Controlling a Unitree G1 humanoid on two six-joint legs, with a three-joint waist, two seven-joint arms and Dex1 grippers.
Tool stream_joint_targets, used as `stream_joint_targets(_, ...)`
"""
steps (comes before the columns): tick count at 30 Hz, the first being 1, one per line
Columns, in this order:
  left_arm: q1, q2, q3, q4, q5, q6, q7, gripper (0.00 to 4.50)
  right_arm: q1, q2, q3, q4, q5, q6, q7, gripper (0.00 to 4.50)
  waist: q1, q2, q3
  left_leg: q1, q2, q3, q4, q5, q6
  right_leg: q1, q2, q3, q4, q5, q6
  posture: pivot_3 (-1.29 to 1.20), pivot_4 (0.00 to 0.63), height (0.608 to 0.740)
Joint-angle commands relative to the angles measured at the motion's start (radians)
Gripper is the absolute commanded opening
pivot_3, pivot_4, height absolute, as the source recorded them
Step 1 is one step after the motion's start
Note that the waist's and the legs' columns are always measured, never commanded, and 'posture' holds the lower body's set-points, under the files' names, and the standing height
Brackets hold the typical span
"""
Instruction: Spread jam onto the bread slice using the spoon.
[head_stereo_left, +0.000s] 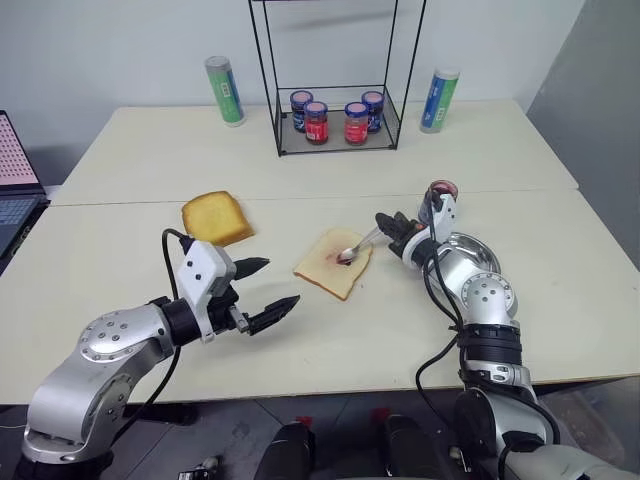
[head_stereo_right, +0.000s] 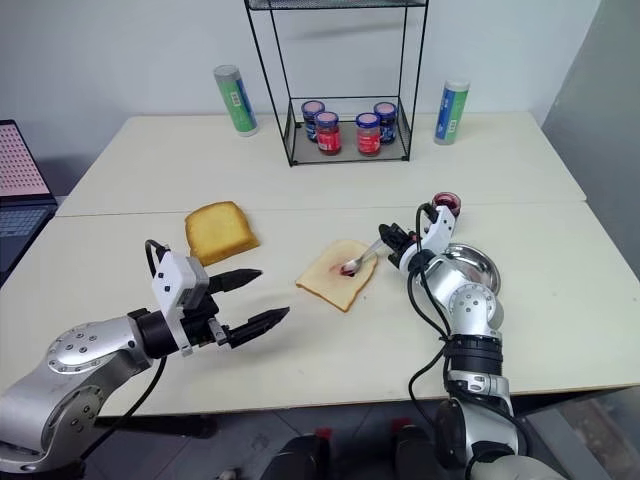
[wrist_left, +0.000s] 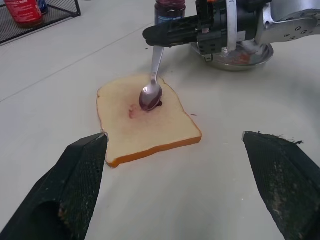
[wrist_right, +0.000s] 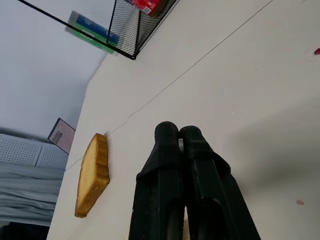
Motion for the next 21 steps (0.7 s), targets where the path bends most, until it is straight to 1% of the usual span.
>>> stream_joint_targets(1,-0.015,0.006,0.0,-0.009,-0.001,-0.02,-0.003,4.5,-0.041,0.022,-0.042,-0.069,0.071,0.012,-0.045,0.08,-0.001,0.0,0.0,0.0,0.0,0.0,0.0,0.0,0.0,0.0,0.0,0.0,0.0,0.0,0.0,0.0,0.15,0.74)
stream_joint_targets(5,-0.012,0.006,0.001,-0.012,-0.002,-0.02,-0.003,4.5,-0.065,0.034,-0.055,-0.103,0.122,0.04,-0.079,0.08,-0.006,0.0,0.0,0.0,0.0,0.0,0.0,0.0,0.0,-0.001,0.0,0.0,0.0,0.0,0.0,0.0,0.15,0.74)
stream_joint_targets(9,-0.009,0.005,0.001,-0.013,-0.001,-0.022,-0.002,4.5,-0.068,0.031,-0.057,-0.119,0.141,0.059,-0.096,0.08,-0.008,0.0,0.0,0.0,0.0,0.0,-0.001,0.0,0.0,-0.001,0.0,0.0,0.0,0.0,0.0,0.0,0.15,0.74)
stream_joint_targets(21,-0.008,0.001,-0.006,-0.012,0.002,-0.024,0.001,4.5,-0.006,0.032,-0.053,-0.231,0.191,0.099,-0.177,0.08,-0.008,0.0,0.0,0.0,0.0,0.0,-0.001,0.0,0.0,-0.001,0.0,0.0,0.0,0.0,0.0,0.0,0.15,0.74)
